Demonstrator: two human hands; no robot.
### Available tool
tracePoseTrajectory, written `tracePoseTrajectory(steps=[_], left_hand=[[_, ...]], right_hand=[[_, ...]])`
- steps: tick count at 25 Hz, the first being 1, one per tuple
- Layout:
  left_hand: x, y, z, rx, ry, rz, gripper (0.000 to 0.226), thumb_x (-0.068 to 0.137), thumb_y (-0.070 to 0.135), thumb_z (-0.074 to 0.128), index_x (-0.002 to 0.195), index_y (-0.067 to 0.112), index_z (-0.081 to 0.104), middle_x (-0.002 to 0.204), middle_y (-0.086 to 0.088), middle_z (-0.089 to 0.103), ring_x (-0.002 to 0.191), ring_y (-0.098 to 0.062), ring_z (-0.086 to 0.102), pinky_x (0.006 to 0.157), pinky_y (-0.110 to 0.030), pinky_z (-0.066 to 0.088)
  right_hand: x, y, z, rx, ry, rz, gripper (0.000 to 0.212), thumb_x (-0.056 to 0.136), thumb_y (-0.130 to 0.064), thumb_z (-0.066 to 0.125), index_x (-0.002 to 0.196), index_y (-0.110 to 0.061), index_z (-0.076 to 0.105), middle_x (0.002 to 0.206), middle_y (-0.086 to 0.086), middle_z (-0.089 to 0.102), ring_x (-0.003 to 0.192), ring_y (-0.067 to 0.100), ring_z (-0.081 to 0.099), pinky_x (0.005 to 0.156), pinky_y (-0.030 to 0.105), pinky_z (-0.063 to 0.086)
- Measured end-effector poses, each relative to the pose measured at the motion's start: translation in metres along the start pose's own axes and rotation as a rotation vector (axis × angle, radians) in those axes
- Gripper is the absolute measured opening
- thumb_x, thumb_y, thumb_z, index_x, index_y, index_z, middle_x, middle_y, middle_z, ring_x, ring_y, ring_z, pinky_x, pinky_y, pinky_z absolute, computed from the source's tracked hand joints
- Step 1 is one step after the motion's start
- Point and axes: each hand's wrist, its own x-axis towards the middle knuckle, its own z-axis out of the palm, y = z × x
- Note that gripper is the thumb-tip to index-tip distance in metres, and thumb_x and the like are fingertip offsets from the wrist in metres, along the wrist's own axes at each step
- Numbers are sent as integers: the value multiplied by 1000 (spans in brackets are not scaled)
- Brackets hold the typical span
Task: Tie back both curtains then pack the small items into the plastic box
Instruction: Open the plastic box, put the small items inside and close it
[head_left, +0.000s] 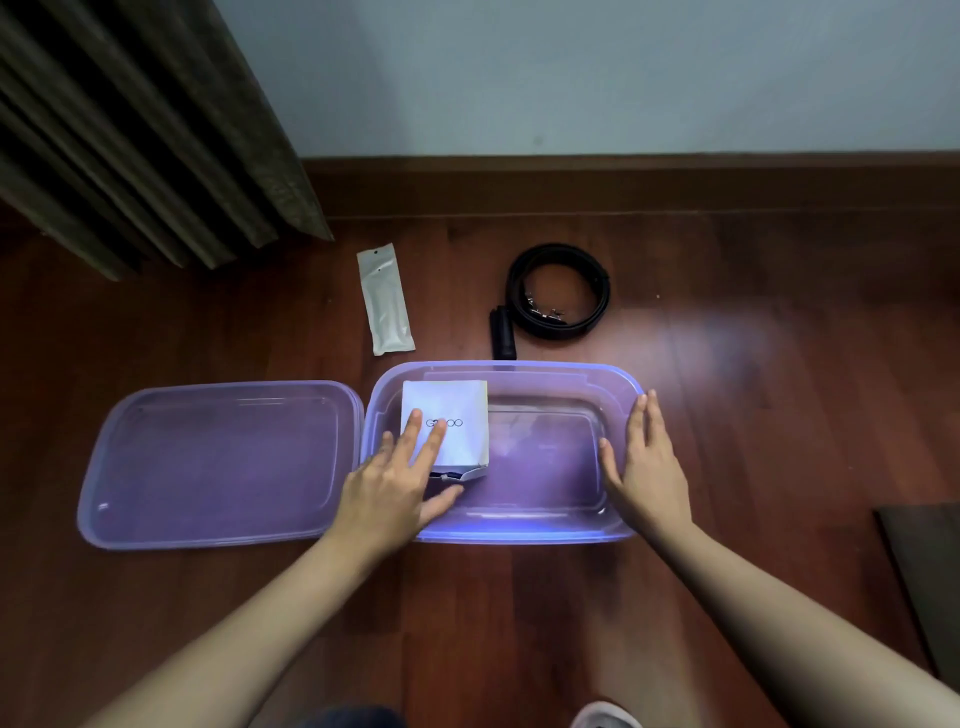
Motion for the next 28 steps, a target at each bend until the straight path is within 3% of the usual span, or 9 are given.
tracePoseTrajectory(steps=[2,6,9,12,15,21,24,26,28], left_hand=[[20,1,-20,-60,165,-52,58,79,50,48,117,10,65,116,-13,68,74,-28,73,40,-32,52],[107,0,-33,-314,324,22,41,86,31,49,107,3,70,106,-16,71,87,-28,71,63,-39,60],[190,9,-16,-499,20,107,32,87,17,57,114,4,66,111,-16,68,102,-31,65,87,-42,53],[248,20,11,-331,-313,186,48,87,18,63,133,6,51,132,-14,55,122,-30,51,101,-39,41],[268,30,35,-169,-455,330,58,84,18,67,134,2,45,135,-18,50,124,-34,48,101,-41,41],[274,43,49,73,-420,363,32,94,12,49,123,-1,45,111,-26,57,107,-39,53,81,-43,45],[268,44,39,75,-374,387,33,96,7,39,128,2,43,109,-20,58,112,-33,50,78,-41,46],[261,42,22,-1,-326,409,39,95,8,35,132,3,41,107,-20,58,113,-31,50,76,-41,48],[246,32,4,-152,-139,563,44,90,14,32,128,0,47,102,-22,63,105,-31,56,71,-41,54]], right_hand=[[1,1,1,5,9,-4,71,94,-33,46,148,-5,9,158,12,6,141,30,26,99,40,41],[0,1,3,1,49,-12,70,92,-42,36,147,-2,19,156,16,16,135,34,35,91,41,47],[1,3,6,-2,73,-20,77,86,-49,23,145,0,24,154,17,22,134,34,38,90,40,48],[2,3,8,9,89,-15,78,85,-51,20,146,-3,21,155,15,19,136,32,35,93,37,47],[2,3,9,37,88,-12,77,85,-51,19,147,-4,19,156,13,18,138,30,32,96,37,45],[4,9,8,166,71,-24,80,84,-57,14,149,-12,10,159,2,6,145,16,13,107,23,27],[3,9,5,301,58,-27,79,84,-57,10,149,-13,10,154,-9,1,143,7,8,105,2,2],[4,12,4,393,70,-27,78,85,-59,10,147,-11,12,150,-11,2,141,5,8,102,-4,-2],[4,15,6,455,95,-43,83,85,-68,5,146,-11,12,150,-9,5,139,1,8,103,-3,-1]])
